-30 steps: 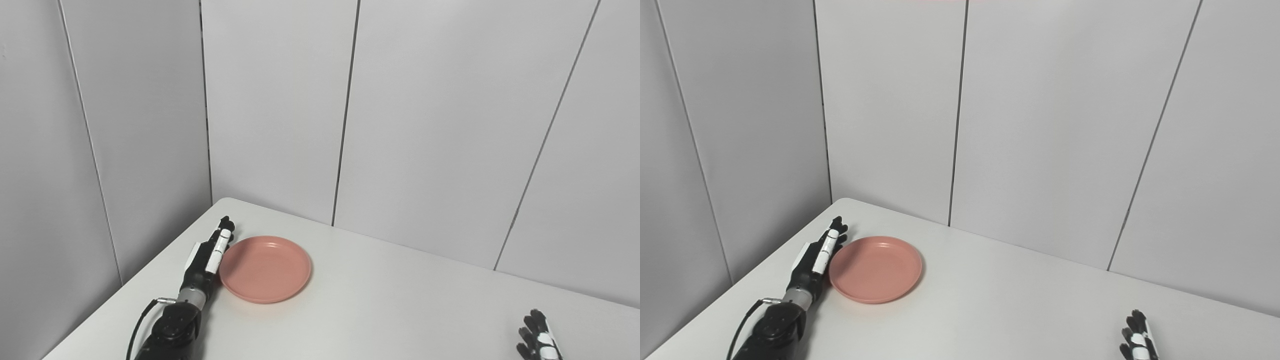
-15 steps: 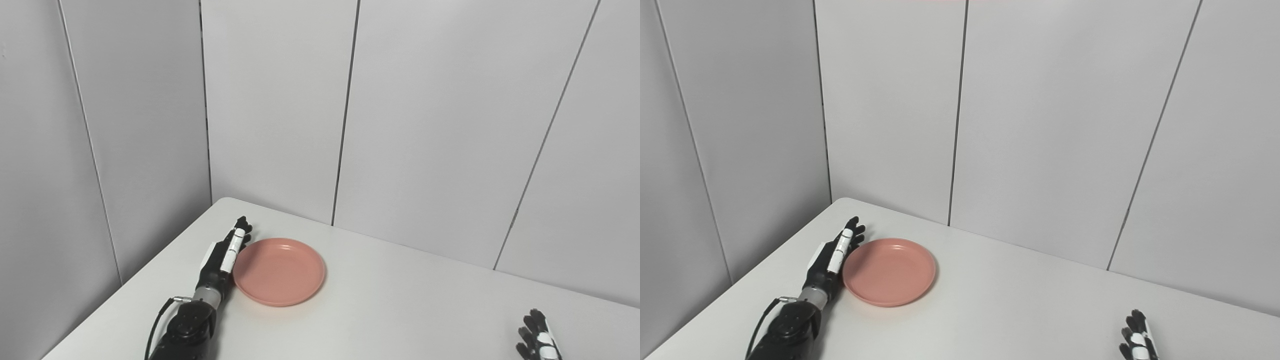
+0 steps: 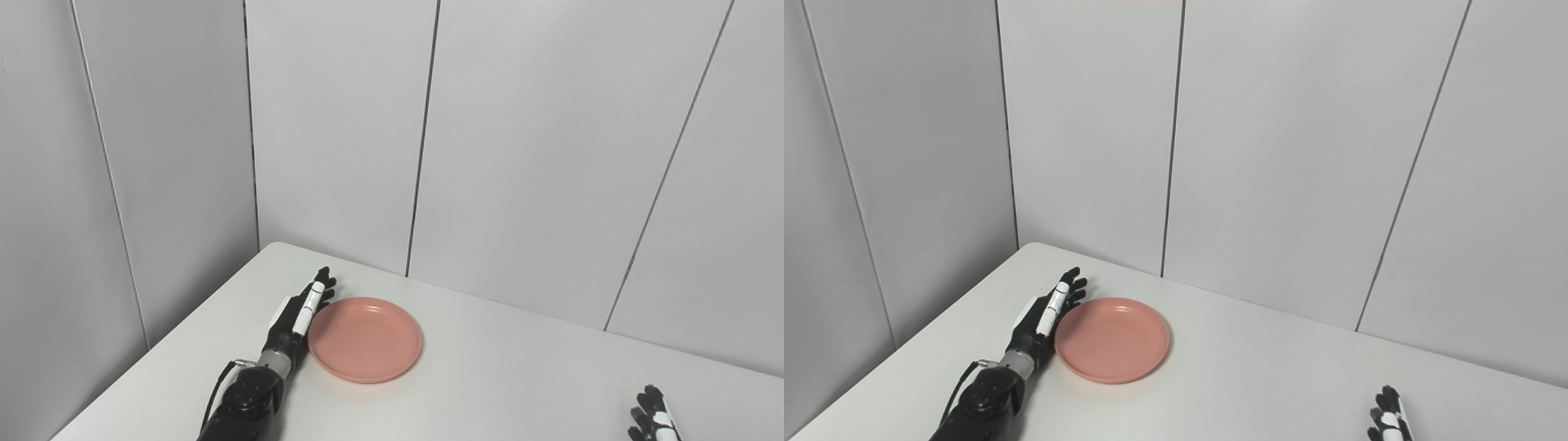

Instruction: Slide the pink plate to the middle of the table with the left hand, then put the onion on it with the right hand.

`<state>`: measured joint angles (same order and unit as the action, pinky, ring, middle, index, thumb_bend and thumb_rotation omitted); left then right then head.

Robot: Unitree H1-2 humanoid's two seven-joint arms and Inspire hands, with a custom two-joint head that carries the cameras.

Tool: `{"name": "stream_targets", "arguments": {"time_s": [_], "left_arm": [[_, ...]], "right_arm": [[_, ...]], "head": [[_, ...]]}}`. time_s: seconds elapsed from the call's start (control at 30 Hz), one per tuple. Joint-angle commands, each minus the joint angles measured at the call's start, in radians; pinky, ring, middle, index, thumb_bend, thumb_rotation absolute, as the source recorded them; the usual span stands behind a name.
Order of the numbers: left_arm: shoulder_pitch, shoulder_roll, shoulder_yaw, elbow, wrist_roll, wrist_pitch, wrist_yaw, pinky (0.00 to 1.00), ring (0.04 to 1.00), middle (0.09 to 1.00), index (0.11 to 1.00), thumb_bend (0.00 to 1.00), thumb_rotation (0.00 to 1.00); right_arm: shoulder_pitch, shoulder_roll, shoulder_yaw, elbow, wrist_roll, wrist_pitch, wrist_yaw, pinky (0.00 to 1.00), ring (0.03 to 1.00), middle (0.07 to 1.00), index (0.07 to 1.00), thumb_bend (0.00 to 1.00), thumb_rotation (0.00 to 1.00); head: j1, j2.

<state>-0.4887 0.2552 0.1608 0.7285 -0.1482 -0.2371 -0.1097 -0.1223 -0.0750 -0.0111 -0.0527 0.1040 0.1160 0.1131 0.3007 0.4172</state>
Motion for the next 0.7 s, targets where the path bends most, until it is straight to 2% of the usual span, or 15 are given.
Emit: {"name": "stream_targets", "arguments": {"time_s": [0.0,0.13,0.27,0.5,0.67], "left_arm": [[-0.035,-0.016,-0.002,-0.020,-0.020,-0.029,-0.014,0.94,0.941,0.939,0.937,0.66,1.00],[-0.038,-0.034,-0.006,-0.034,-0.025,-0.004,-0.022,0.93,0.936,0.933,0.931,0.66,1.00],[-0.036,-0.039,-0.017,-0.029,-0.017,-0.017,-0.032,0.93,0.935,0.931,0.933,0.65,1.00],[-0.023,-0.050,-0.039,-0.053,-0.020,-0.024,-0.046,0.93,0.938,0.934,0.935,0.64,1.00],[-0.014,-0.068,-0.040,-0.072,-0.032,-0.005,-0.057,0.94,0.941,0.934,0.936,0.64,1.00]], "right_arm": [[-0.040,0.000,-0.005,-0.011,0.002,-0.064,0.000,1.00,1.000,1.000,1.000,0.35,1.00],[-0.046,0.004,-0.005,0.017,-0.005,-0.081,-0.006,1.00,1.000,1.000,1.000,0.40,1.00],[-0.050,0.007,-0.007,0.031,-0.001,-0.085,-0.004,1.00,1.000,1.000,1.000,0.43,1.00],[-0.055,0.010,-0.007,0.055,-0.002,-0.119,-0.002,1.00,1.000,1.000,1.000,0.44,1.00],[-0.055,0.009,-0.006,0.057,0.002,-0.127,0.002,1.00,1.000,1.000,1.000,0.46,1.00]], "head": [[0.001,0.000],[-0.004,0.005],[-0.013,0.009],[-0.026,0.013],[-0.043,0.021]]}}
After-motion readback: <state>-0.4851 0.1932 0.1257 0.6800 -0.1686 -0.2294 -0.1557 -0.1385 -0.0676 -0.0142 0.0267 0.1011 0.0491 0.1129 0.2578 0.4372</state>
